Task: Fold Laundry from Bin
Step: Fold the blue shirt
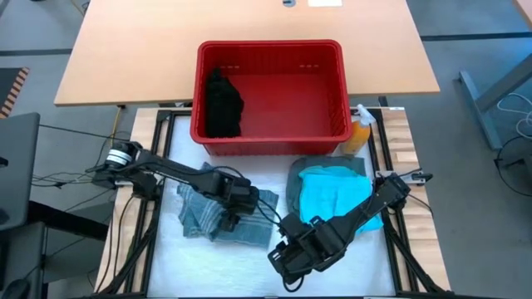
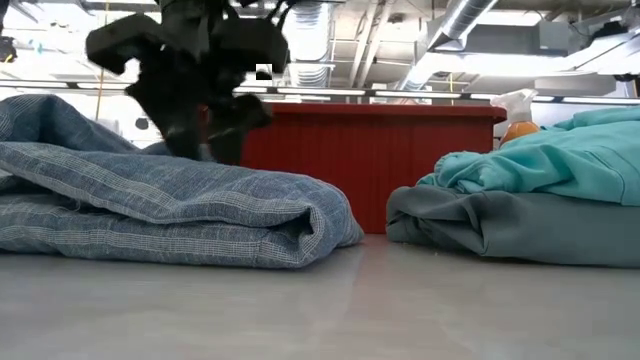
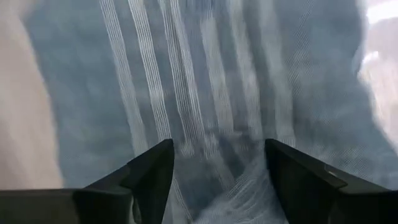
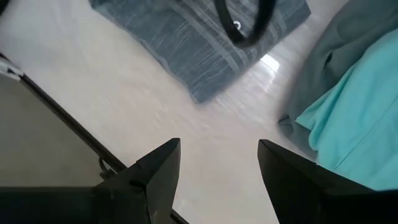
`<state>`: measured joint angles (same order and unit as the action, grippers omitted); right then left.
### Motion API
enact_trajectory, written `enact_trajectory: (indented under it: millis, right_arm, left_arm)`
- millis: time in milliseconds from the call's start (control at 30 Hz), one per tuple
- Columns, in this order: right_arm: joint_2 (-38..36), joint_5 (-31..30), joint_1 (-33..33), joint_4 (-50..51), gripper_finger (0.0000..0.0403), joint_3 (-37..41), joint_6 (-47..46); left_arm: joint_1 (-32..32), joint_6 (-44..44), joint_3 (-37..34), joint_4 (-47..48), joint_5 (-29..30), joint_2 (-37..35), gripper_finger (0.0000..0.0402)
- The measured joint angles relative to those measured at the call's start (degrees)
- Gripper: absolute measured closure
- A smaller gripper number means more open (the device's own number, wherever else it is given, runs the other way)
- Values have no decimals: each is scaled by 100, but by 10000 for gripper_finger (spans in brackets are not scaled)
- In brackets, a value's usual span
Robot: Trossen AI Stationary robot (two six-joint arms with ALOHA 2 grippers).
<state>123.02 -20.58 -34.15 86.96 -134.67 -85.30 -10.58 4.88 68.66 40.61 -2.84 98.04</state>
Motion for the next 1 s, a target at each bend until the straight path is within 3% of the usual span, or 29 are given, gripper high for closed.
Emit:
enact_trajectory:
  millis: [167,367,567,733,1000]
  right_arm:
    - [0,9,0,48,159,0,495]
    - [0,10,72,87,159,0,981]
    - [2,6,97,79,159,0,1378]
    - [2,-19,92,76,159,0,1520]
    - [-6,174,258,-42,159,260,1656]
  left_arm:
    - [6,-528,33,167,-279,17,172]
    - [-39,-1189,38,581,-10,-179,221]
    - [-47,-1598,-87,890,89,-173,299]
    - [-116,-2082,-87,1288,599,-481,390]
    - [-482,-3564,-87,3315,575,-1086,400]
